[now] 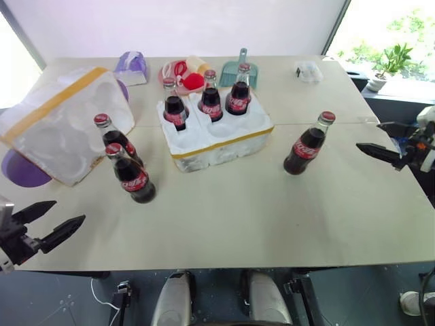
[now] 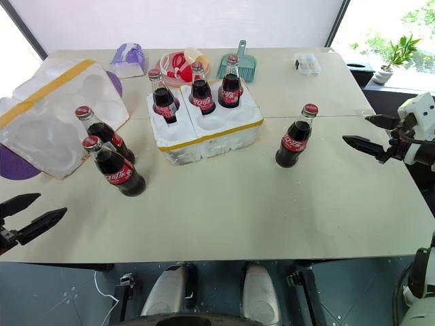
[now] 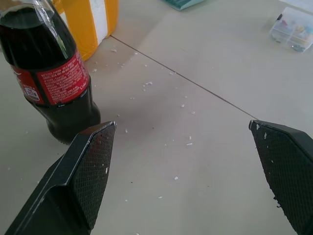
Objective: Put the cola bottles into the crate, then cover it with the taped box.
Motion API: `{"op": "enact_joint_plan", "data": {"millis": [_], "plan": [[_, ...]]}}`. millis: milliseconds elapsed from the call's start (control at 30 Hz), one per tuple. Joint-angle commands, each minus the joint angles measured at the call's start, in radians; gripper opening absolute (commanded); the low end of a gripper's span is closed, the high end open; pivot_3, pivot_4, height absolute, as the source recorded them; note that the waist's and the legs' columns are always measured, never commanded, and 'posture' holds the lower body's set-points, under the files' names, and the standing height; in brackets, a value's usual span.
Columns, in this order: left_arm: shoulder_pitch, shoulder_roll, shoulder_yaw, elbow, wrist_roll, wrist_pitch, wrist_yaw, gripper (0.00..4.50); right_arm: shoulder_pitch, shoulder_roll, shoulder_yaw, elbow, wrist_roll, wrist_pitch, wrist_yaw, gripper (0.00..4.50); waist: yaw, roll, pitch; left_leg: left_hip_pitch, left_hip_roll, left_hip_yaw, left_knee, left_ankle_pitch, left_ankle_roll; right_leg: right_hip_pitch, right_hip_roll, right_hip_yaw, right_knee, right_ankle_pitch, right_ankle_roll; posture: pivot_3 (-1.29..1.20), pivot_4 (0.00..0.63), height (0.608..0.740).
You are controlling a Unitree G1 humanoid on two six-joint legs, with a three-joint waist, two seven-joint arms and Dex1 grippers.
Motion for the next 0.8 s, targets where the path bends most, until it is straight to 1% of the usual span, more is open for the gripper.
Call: {"op": "enact_joint_plan", "data": {"millis": [33, 467, 533, 600, 667, 800], "plan": [[0.004, 0.003, 0.001, -0.031, 0.002, -0.008, -0.013, 4.47, -0.008, -0.01, -0.021, 0.003, 0.009, -0.024, -0.004, 4.5, 0.0, 0.0, 0.0, 0.0, 0.0, 0.0, 0.0, 0.0, 0.0, 0.0, 0.0, 0.0, 0.0, 0.0, 0.0, 0.0, 0.15, 0.736], [-0.048, -0.014, -0.005, -0.032, -0.017, 0.021, 0.022, 4.47, -0.009, -0.01, -0.025, 0.022, 0.019, -0.022, 0.004, 4.5, 0.0, 0.0, 0.0, 0.0, 0.0, 0.0, 0.0, 0.0, 0.0, 0.0, 0.0, 0.0, 0.0, 0.0, 0.001, 0.0, 0.15, 0.736], [-0.075, -0.018, -0.01, -0.035, -0.052, 0.04, 0.029, 4.47, -0.019, -0.019, -0.019, 0.033, 0.018, -0.008, 0.02, 4.5, 0.001, 0.0, 0.0, 0.0, 0.0, 0.0, 0.0, 0.0, 0.0, 0.0, 0.0, 0.0, 0.0, 0.0, 0.001, 0.0, 0.15, 0.736], [-0.102, -0.02, -0.015, -0.052, -0.088, 0.058, 0.039, 4.47, -0.046, -0.031, -0.018, 0.041, 0.017, 0.003, 0.029, 4.5, 0.001, 0.0, 0.0, 0.0, 0.0, 0.0, 0.0, 0.0, 0.0, 0.0, 0.0, 0.0, 0.0, 0.002, 0.003, 0.0, 0.15, 0.736], [-0.116, -0.02, -0.027, -0.068, -0.091, 0.058, 0.051, 4.47, -0.072, -0.041, -0.017, 0.043, 0.015, 0.002, 0.038, 4.5, -0.001, 0.001, 0.0, 0.0, 0.0, 0.0, 0.0, 0.0, 0.0, 0.0, 0.0, 0.0, 0.0, 0.002, 0.003, 0.0, 0.15, 0.736], [-0.165, -0.011, -0.058, -0.087, -0.111, 0.065, 0.068, 4.47, -0.232, -0.097, 0.002, 0.014, 0.045, 0.119, 0.136, 4.5, -0.002, 0.007, 0.001, 0.0, 0.0, 0.0, 0.0, 0.0, 0.0, 0.0, 0.0, 0.001, 0.0, 0.002, 0.003, 0.0, 0.15, 0.736]]}}
